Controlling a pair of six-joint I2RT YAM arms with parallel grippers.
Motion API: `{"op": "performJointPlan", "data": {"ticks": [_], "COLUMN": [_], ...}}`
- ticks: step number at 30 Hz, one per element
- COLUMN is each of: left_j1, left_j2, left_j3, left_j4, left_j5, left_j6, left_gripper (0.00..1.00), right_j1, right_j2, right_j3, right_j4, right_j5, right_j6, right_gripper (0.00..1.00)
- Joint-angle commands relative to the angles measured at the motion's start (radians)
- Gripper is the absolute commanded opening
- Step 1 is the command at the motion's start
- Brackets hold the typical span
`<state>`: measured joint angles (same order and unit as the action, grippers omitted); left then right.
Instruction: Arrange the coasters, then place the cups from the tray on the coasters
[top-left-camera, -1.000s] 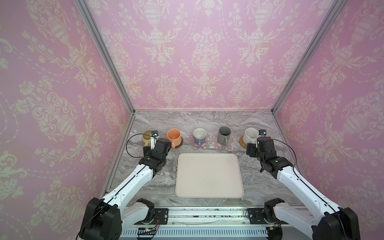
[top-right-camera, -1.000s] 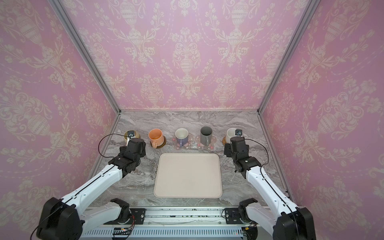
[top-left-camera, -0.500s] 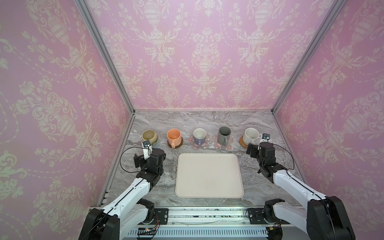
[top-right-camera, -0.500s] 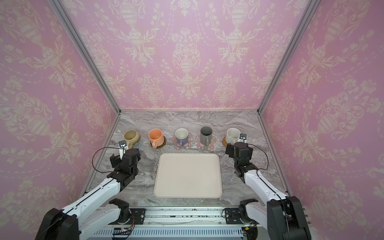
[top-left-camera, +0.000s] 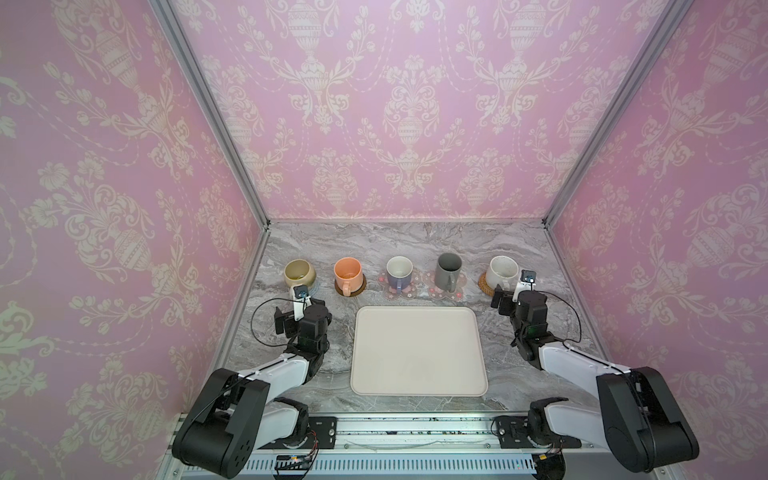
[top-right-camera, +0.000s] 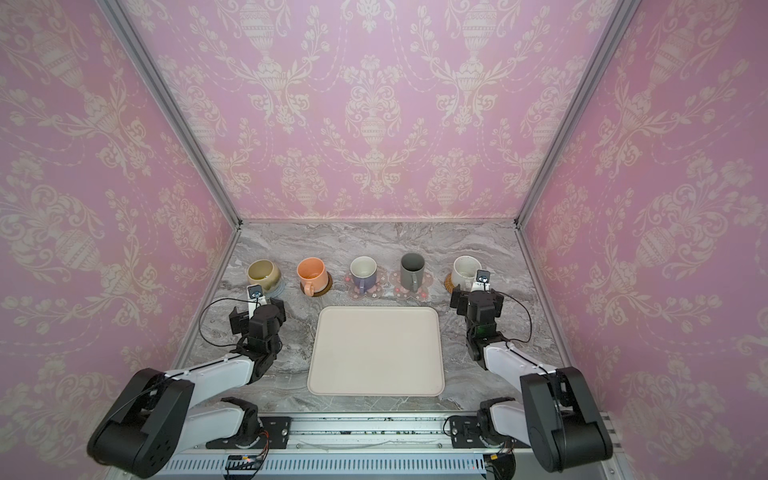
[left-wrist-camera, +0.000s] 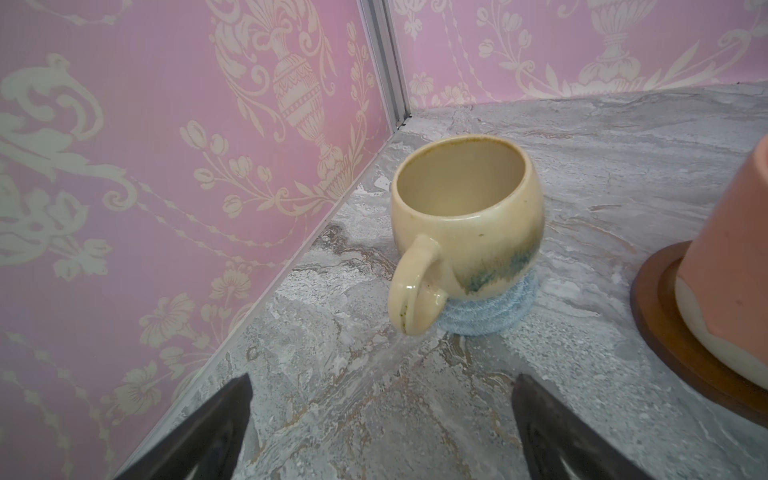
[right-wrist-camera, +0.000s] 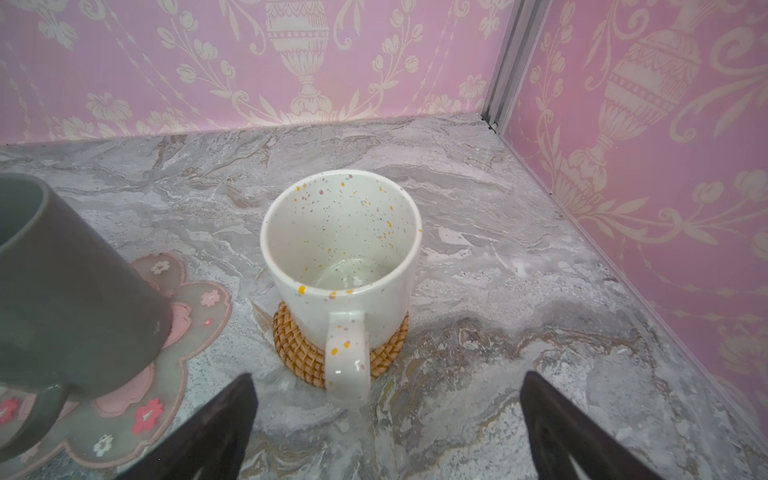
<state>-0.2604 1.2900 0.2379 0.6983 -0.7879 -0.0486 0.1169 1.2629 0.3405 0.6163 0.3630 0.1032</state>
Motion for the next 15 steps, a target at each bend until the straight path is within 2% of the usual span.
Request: {"op": "performJointPlan", "data": {"ticks": [1,8,11,15], "left_j1": [0.016,0.03,0.04,0.061], "left_j2": [0.101,0.387,0.355,0.354], "left_j3": [0.022,0.026,0.04,0.0], "left_j4": [0.259,0.694,0.598,0.655], "left_j5": [0.041,0.043,0.107,0.179], "left_j6": [0.105,0.225,0.207,0.191], "left_gripper": [0.99,0.99,0.99,0.99], "right_j1": [-0.018,-0.046,-0.057,-0.058], "right_j2": [0.035,0.147,0.217,0.287], "right_j3": [-0.006,0.005,-0.009,-0.011], "right_j4": [0.094,0.235,0.336,0.407], "right_j5": [-0.03,-0.091,-0.158,-0.213], "right_j6": [-0.019,-0.04,-0.053,-0.071], "right_gripper": [1.0,1.0,1.0,1.0]}}
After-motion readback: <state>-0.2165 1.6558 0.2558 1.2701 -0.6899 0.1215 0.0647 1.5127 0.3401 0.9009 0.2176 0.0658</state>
